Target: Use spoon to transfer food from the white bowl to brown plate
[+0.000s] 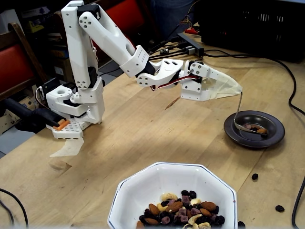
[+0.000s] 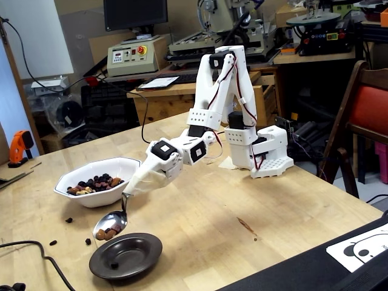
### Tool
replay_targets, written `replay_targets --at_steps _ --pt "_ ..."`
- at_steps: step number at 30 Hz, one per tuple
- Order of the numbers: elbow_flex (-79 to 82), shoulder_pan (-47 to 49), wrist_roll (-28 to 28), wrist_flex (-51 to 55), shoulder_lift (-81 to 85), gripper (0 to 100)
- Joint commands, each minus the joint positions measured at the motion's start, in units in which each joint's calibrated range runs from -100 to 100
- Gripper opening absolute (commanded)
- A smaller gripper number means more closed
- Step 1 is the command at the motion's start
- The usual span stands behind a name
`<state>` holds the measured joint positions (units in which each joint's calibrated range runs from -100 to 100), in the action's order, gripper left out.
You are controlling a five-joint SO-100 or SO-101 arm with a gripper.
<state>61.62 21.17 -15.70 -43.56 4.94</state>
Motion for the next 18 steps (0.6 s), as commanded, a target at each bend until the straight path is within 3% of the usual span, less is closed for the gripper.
replay_targets --at_steps 1,13,18 --pt "-3.3 0.5 -0.8 -1.6 1.6 3" --pt "-3.2 0.6 -1.2 -1.6 1.6 3" --pt "-3.2 0.6 -4.5 -1.5 1.6 3"
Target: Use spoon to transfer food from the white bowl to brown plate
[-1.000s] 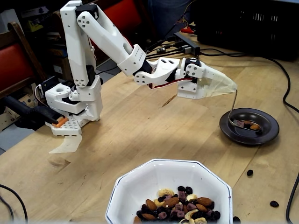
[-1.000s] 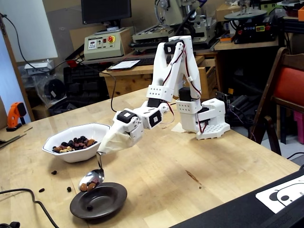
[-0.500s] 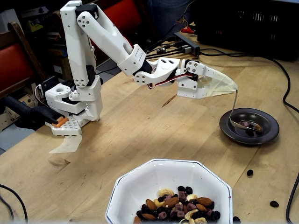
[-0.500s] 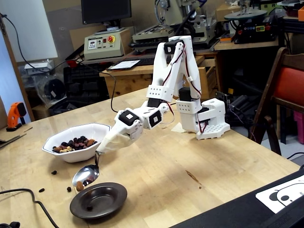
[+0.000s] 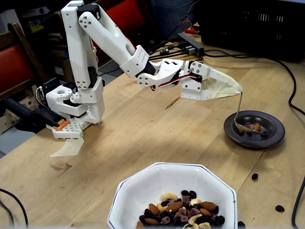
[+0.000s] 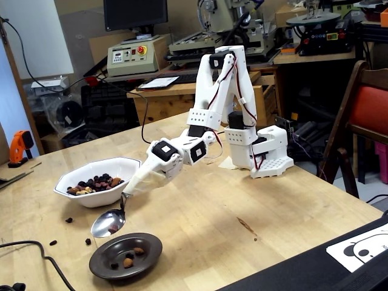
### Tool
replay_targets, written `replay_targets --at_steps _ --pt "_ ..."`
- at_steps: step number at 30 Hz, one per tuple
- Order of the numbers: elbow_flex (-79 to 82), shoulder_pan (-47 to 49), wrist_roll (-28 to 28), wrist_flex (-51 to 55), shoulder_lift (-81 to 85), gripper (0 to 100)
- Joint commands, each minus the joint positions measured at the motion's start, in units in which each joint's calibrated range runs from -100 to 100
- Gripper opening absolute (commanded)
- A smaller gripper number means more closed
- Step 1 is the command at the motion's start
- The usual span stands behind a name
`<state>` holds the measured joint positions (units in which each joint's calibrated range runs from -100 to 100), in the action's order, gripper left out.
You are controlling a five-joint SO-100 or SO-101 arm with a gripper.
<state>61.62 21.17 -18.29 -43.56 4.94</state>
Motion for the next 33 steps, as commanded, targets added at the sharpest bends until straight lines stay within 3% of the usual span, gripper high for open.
replay_targets --at_steps 1,11,33 --pt "-3.2 0.6 -2.7 -1.5 1.6 3" --pt "-3.2 0.6 -7.2 -1.5 1.7 3" --pt "-3.2 4.2 -8.7 -1.5 1.9 3"
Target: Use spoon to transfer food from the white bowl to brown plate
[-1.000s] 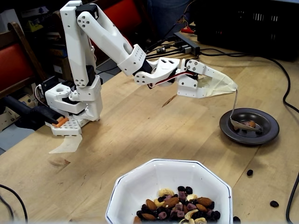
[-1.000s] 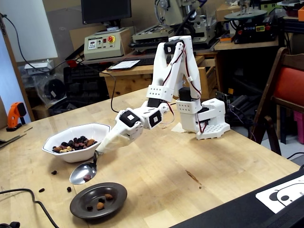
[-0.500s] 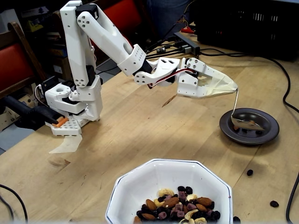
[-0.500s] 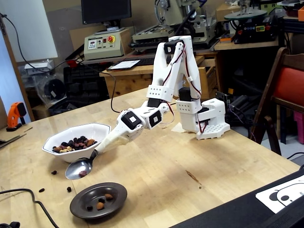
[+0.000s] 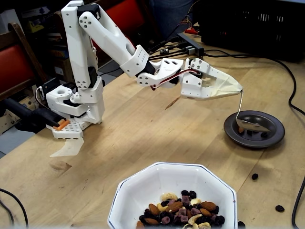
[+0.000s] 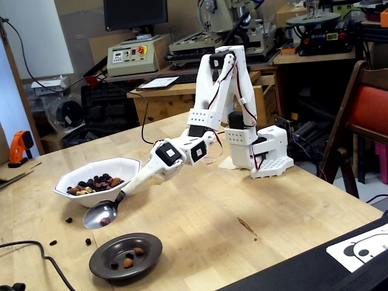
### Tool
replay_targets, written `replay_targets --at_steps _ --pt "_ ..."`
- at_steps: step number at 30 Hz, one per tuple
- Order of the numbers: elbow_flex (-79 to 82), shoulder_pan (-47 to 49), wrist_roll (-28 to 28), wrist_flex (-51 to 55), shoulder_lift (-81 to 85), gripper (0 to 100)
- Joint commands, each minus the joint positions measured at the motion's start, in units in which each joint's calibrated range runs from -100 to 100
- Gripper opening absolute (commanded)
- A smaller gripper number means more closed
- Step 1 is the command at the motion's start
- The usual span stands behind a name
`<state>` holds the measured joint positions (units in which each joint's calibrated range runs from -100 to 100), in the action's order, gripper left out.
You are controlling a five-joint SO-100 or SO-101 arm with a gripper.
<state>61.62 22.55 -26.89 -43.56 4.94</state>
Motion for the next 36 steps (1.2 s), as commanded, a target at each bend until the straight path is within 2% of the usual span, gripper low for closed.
replay_targets --at_steps 1,8,15,21,26,36 --pt "-3.2 3.4 -0.1 -1.5 1.9 3" --pt "-3.2 4.9 -0.5 -1.2 1.8 3" --pt "-3.3 5.2 -5.9 -1.2 1.8 3" --pt "-3.7 5.0 -5.3 -1.1 1.8 3" --pt "-3.9 4.9 -1.2 -1.4 1.8 3" --pt "-4.1 4.8 14.9 -1.5 6.9 3"
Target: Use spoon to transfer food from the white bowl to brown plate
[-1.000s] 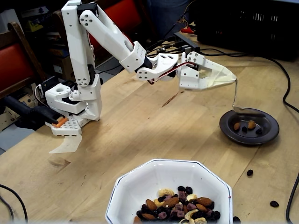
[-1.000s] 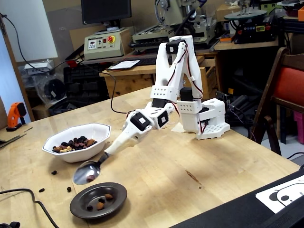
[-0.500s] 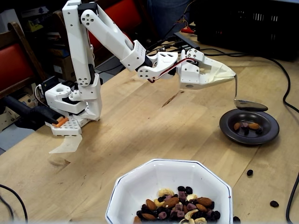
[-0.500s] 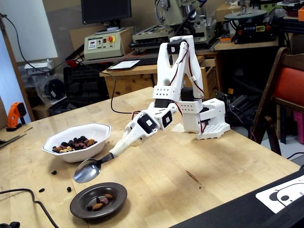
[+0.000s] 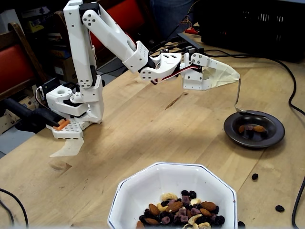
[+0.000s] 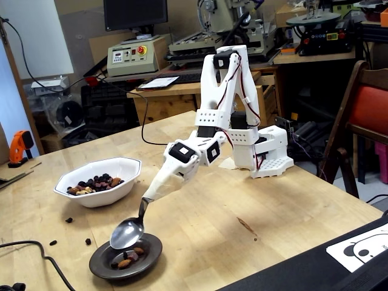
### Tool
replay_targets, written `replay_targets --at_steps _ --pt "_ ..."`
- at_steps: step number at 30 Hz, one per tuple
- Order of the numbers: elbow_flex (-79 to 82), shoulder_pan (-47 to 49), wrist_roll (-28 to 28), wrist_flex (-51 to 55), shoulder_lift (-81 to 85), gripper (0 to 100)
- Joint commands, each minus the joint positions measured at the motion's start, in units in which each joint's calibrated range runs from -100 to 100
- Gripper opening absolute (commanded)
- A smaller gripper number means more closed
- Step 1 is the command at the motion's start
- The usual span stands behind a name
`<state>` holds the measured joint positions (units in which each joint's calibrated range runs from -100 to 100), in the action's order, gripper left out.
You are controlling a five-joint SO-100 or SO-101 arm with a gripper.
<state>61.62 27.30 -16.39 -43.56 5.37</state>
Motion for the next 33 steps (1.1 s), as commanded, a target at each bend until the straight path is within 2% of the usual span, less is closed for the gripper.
replay_targets --at_steps 1,4,9,23,33 --pt "-4.1 0.0 5.8 -1.5 8.0 3" --pt "-3.9 -0.1 10.8 -0.9 14.3 3" --pt "-3.1 -2.2 14.5 -0.7 19.8 3" --pt "-3.2 -13.3 14.8 11.2 22.6 3" --pt "-3.1 -19.1 15.1 12.3 22.6 3"
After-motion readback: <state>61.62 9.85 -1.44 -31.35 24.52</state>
